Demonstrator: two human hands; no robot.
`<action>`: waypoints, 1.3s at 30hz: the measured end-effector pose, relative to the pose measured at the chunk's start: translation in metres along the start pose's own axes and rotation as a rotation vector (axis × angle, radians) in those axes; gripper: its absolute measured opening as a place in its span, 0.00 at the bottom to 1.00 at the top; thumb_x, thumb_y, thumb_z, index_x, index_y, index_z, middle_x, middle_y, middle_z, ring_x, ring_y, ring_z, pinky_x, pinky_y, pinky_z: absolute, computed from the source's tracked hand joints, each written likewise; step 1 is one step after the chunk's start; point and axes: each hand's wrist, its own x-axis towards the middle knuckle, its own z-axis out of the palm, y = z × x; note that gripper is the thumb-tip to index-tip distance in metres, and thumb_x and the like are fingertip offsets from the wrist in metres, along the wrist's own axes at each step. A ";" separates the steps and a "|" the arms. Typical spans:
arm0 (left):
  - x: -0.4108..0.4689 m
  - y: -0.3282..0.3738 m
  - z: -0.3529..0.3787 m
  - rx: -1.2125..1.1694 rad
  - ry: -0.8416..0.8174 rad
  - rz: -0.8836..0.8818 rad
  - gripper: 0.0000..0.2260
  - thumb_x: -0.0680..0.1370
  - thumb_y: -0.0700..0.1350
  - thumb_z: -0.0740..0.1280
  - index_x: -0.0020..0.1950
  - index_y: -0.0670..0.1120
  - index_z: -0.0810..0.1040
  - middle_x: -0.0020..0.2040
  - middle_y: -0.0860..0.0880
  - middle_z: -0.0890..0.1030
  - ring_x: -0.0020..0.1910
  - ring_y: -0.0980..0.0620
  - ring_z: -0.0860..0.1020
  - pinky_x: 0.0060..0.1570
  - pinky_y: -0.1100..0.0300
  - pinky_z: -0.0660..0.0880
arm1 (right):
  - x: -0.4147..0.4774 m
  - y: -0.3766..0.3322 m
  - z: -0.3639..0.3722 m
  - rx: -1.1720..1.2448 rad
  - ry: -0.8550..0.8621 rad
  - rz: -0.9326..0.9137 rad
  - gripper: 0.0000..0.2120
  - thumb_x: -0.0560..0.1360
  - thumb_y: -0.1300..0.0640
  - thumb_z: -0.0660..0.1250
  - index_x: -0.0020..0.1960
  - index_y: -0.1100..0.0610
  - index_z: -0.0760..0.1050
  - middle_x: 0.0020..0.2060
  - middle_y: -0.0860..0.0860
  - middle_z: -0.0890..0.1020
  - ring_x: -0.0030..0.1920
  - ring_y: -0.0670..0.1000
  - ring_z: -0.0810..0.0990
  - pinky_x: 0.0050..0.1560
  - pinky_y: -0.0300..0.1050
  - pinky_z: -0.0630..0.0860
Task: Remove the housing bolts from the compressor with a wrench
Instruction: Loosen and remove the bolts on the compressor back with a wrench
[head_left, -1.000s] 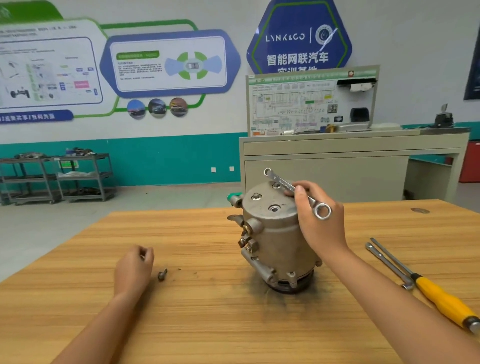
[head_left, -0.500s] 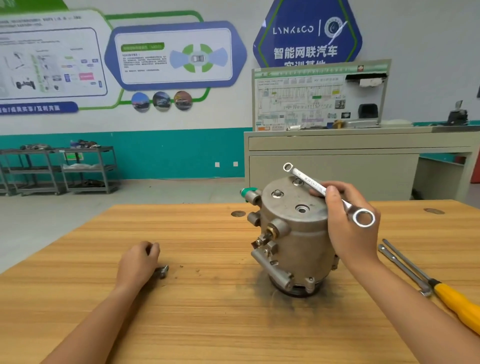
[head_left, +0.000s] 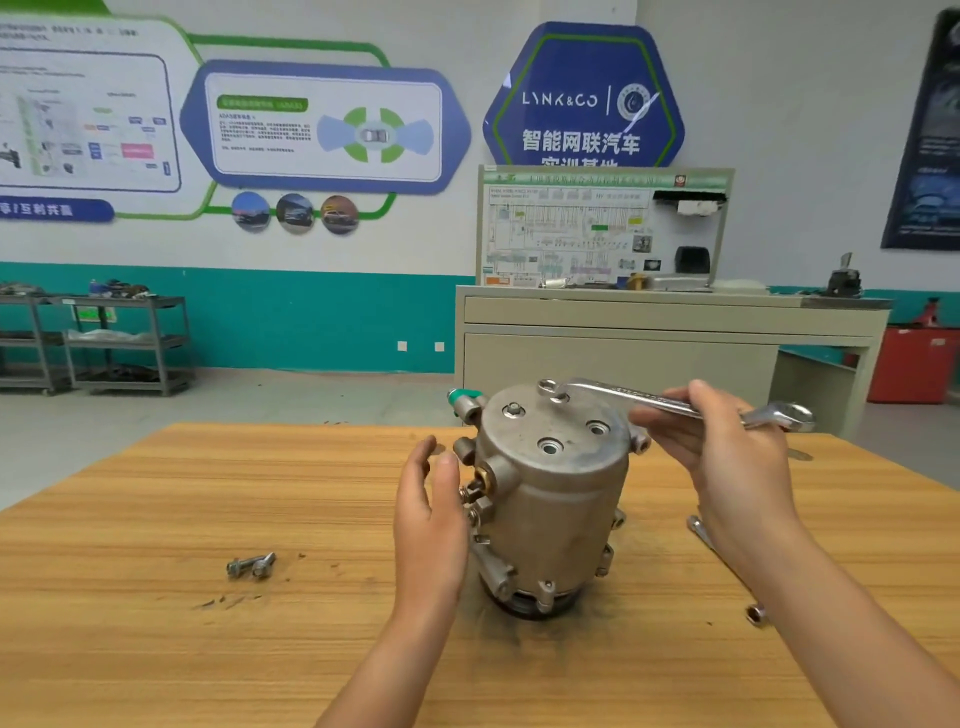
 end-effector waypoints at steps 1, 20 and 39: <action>-0.004 0.002 0.003 -0.011 -0.045 0.029 0.18 0.77 0.56 0.61 0.66 0.57 0.68 0.60 0.63 0.71 0.48 0.79 0.69 0.38 0.84 0.65 | -0.001 -0.003 -0.003 0.001 0.003 0.006 0.12 0.77 0.61 0.58 0.39 0.61 0.76 0.30 0.55 0.83 0.36 0.49 0.83 0.38 0.36 0.80; -0.010 0.003 0.028 0.025 -0.009 0.185 0.17 0.69 0.59 0.63 0.56 0.57 0.71 0.54 0.60 0.75 0.56 0.61 0.74 0.59 0.53 0.73 | -0.019 -0.012 0.014 -0.154 -0.091 0.124 0.10 0.78 0.59 0.59 0.41 0.59 0.75 0.31 0.51 0.84 0.28 0.45 0.81 0.30 0.37 0.70; 0.052 0.036 0.007 -0.030 -0.063 -0.090 0.12 0.79 0.53 0.60 0.57 0.47 0.74 0.48 0.53 0.77 0.43 0.59 0.75 0.32 0.67 0.69 | -0.015 -0.003 0.015 -0.225 0.019 0.117 0.07 0.75 0.60 0.63 0.53 0.52 0.73 0.41 0.44 0.76 0.37 0.39 0.73 0.29 0.28 0.68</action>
